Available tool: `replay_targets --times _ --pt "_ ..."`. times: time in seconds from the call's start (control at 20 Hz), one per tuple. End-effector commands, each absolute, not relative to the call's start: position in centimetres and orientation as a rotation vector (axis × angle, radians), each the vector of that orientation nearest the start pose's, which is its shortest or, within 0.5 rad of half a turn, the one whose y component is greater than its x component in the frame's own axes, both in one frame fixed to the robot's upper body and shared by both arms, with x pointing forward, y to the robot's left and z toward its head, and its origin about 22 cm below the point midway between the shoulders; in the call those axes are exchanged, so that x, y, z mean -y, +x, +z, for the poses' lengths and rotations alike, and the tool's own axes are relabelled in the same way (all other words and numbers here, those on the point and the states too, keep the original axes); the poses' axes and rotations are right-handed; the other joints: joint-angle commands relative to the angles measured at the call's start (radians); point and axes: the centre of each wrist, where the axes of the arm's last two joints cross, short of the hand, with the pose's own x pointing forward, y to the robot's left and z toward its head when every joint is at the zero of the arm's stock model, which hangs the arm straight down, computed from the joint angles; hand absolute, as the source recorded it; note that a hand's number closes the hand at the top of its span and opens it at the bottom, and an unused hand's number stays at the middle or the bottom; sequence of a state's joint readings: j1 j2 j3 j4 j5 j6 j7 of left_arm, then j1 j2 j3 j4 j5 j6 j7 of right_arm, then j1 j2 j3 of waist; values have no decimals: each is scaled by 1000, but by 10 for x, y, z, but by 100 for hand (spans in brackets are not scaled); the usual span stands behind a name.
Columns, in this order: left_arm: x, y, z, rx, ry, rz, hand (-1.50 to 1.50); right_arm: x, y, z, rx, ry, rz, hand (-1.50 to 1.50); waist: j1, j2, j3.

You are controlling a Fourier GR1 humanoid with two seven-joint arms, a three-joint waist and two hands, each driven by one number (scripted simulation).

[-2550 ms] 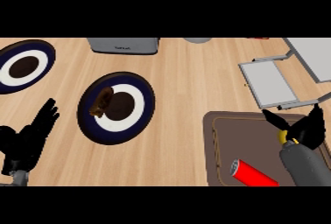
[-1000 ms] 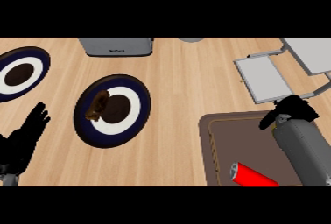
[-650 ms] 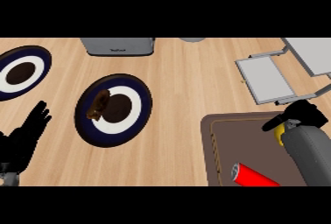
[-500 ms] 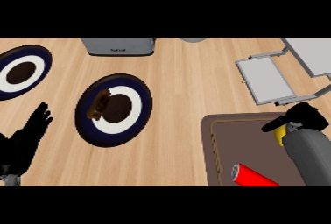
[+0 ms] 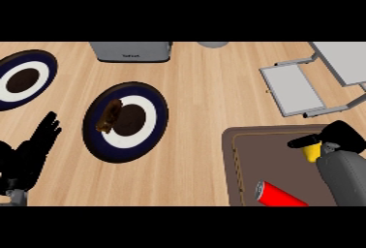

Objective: Pick the lemon from the tray and place it in the tiered shelf

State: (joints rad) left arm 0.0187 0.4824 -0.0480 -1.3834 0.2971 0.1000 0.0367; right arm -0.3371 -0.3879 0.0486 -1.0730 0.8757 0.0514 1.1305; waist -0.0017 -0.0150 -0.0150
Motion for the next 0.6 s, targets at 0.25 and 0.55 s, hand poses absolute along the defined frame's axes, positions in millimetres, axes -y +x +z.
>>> replay_targets --times 0.25,0.55 --pt "-348 225 -9 1331 261 -38 0 300 312 -7 58 -1361 477 150 4 13 14" --pt "-356 233 3 1330 267 -46 0 268 341 29 209 -1441 409 150 9 15 15"
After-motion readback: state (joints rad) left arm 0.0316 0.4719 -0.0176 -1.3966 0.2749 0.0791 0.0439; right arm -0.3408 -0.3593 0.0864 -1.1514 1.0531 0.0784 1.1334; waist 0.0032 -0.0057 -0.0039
